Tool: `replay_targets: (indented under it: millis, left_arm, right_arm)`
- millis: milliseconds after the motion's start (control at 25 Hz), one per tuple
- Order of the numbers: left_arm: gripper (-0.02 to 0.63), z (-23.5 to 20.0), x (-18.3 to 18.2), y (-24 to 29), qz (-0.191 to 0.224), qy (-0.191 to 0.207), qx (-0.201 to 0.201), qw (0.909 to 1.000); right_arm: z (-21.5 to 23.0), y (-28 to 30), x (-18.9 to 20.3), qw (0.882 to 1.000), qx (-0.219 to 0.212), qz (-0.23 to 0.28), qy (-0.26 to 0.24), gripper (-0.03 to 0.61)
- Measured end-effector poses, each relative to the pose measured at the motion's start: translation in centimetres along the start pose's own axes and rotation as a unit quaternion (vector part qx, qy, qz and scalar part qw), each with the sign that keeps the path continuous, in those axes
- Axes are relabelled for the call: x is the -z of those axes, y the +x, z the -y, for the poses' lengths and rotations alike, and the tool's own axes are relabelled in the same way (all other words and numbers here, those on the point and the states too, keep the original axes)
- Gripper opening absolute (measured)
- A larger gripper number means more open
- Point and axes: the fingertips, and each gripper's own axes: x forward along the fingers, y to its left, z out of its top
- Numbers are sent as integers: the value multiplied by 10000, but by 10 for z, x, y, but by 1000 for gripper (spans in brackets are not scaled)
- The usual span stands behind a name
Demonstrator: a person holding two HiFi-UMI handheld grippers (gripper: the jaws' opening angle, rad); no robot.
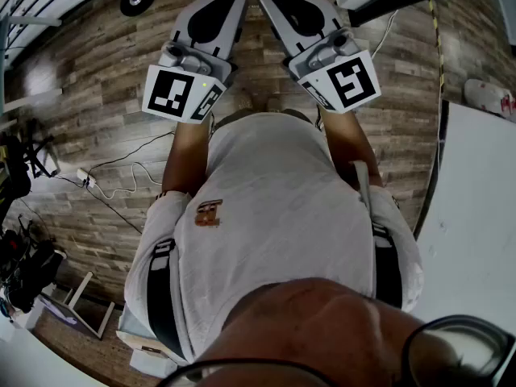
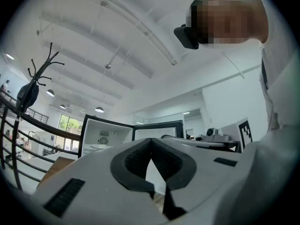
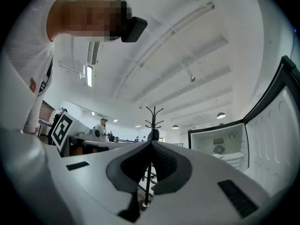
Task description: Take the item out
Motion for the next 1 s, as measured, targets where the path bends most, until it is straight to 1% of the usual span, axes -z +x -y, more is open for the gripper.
replay_targets:
  millis: [240, 520, 760, 1000]
  left_arm:
    - [18, -12, -1, -5, 2, -44, 33, 10000]
    - [18, -40, 2, -16, 38, -123, 37, 9999]
    - [18, -76, -2, -25, 92, -146, 10, 9999]
    - [18, -118, -4, -34, 123, -134, 117, 9998]
  right_arm:
    - [-5, 13, 3, 10000, 13, -71, -34, 34]
    - [-10, 35, 13, 9999, 57, -20, 129, 34]
    - [-10, 64, 18, 9998, 144, -17, 101, 34]
    - [-11, 101, 26, 9995, 309, 25, 11, 34]
